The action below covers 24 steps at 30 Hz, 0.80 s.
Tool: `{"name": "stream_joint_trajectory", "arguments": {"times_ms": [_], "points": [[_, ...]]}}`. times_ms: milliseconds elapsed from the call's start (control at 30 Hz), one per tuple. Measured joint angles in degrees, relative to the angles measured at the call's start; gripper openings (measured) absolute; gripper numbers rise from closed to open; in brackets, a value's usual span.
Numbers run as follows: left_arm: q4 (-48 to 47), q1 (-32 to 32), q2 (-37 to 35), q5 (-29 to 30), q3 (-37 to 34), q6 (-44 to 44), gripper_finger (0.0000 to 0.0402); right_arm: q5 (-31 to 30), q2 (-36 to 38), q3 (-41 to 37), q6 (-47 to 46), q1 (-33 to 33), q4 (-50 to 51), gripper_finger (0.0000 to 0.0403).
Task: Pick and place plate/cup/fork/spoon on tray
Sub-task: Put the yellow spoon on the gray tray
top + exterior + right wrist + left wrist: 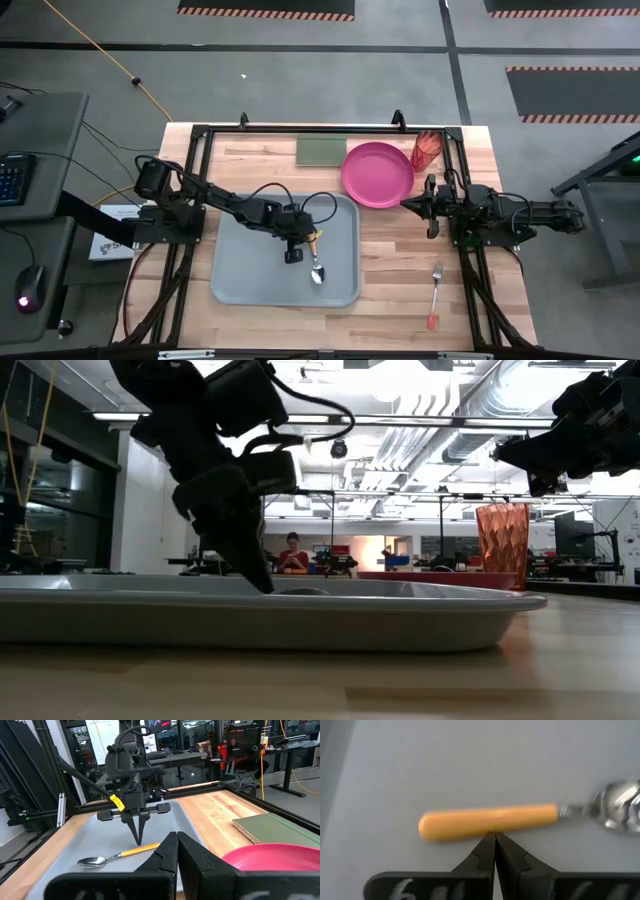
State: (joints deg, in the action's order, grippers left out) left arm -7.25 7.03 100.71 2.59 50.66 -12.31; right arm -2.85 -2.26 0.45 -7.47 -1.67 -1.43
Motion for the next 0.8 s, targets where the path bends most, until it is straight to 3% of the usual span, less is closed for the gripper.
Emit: {"name": "stream_joint_trajectory", "arguments": {"times_ms": [800], "points": [[8.5,-0.3,1.4,0.9,0.0,3.8,0.0000,0.0,0.0,0.0,0.0,0.0,0.0,0.0000]]}}
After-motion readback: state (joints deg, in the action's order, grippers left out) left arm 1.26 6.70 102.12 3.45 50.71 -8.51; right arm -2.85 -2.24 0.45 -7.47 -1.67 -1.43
